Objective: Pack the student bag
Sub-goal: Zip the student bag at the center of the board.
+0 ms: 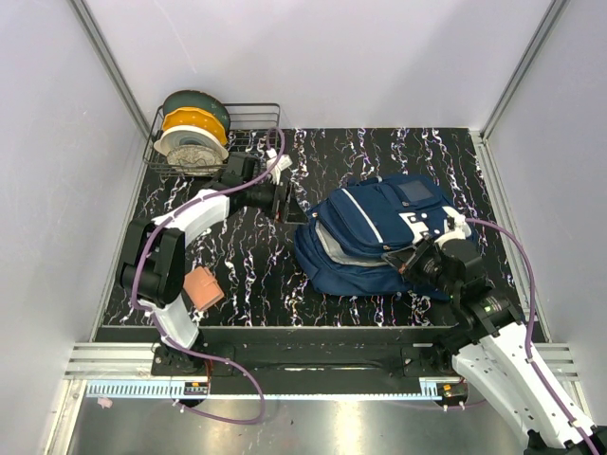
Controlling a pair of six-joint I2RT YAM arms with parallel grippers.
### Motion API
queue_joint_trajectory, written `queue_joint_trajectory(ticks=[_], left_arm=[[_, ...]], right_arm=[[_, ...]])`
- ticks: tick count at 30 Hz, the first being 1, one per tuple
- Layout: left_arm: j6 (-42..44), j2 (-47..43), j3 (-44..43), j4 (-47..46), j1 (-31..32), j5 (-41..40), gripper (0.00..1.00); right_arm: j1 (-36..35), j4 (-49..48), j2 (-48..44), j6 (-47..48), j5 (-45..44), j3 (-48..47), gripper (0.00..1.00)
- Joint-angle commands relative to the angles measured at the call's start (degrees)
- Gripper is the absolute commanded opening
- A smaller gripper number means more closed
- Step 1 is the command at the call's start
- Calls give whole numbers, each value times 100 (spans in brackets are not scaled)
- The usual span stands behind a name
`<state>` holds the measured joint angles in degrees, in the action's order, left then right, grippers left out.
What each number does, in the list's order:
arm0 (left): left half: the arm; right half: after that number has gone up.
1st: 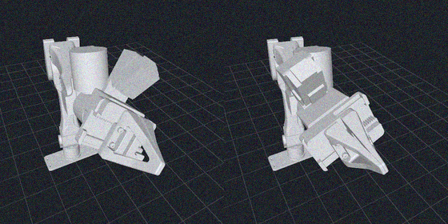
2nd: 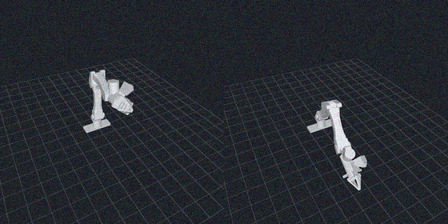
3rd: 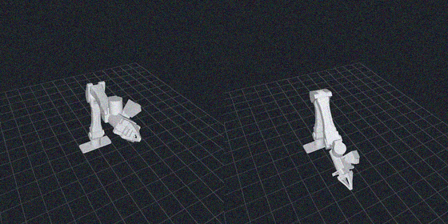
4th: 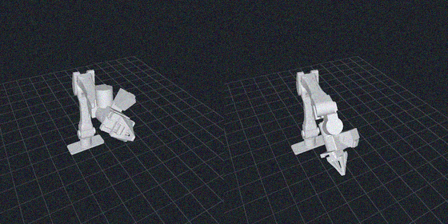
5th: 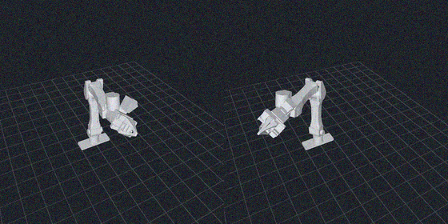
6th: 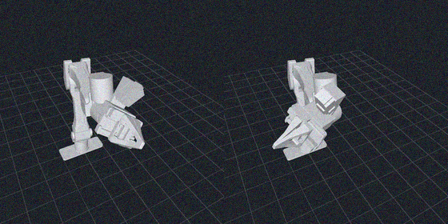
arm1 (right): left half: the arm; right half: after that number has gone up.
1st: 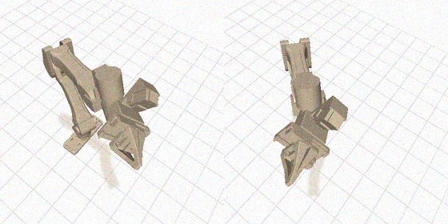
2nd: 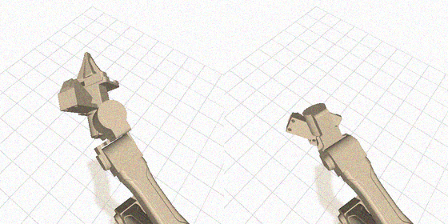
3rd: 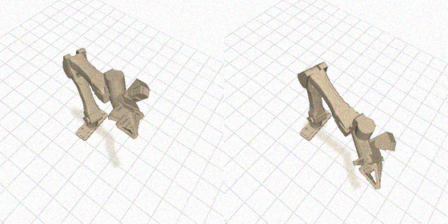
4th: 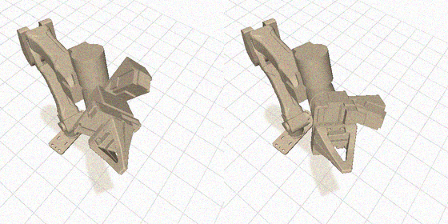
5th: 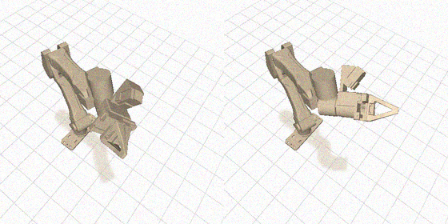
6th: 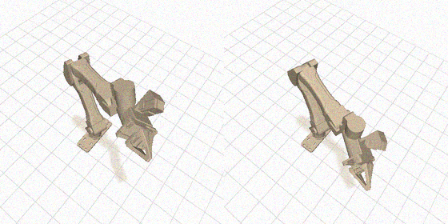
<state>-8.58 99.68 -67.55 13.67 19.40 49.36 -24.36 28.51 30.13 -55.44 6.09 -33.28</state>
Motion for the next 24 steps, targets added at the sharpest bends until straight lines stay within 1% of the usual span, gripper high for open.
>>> queue_joint_trajectory(ticks=[1,2,3,4,5,6,8,13,18,22,23,24], left_arm=[[418,60,-487,-374,-15,267,91],[453,113,-548,-374,-24,258,91],[480,165,-688,-365,-24,345,86],[610,218,-785,-304,-24,363,85],[699,375,-899,-60,-24,407,84],[769,455,-1101,82,-15,494,81],[1077,658,-1269,434,-6,583,80],[1148,842,-1305,496,29,706,77],[1183,957,-1366,575,125,759,76],[1166,983,-1358,584,152,812,71],[1157,992,-1375,584,187,829,67],[1131,1010,-1375,584,196,847,66]], right_arm=[[1,-65,-77,86,-204,-205,0],[1,-74,-86,95,-204,-205,0],[10,-74,-95,69,-213,-205,0],[1,-65,-95,77,-213,-197,0],[1,-65,-86,77,-213,-205,0],[19,-74,-86,69,-213,-223,0],[10,-74,-69,77,-231,-232,0],[1,-65,-16,104,-231,-302,0],[1,-83,2,130,-205,-346,0],[1,-92,37,130,-213,-346,0],[1,-100,28,130,-222,-346,0],[10,-109,37,130,-222,-337,0]])
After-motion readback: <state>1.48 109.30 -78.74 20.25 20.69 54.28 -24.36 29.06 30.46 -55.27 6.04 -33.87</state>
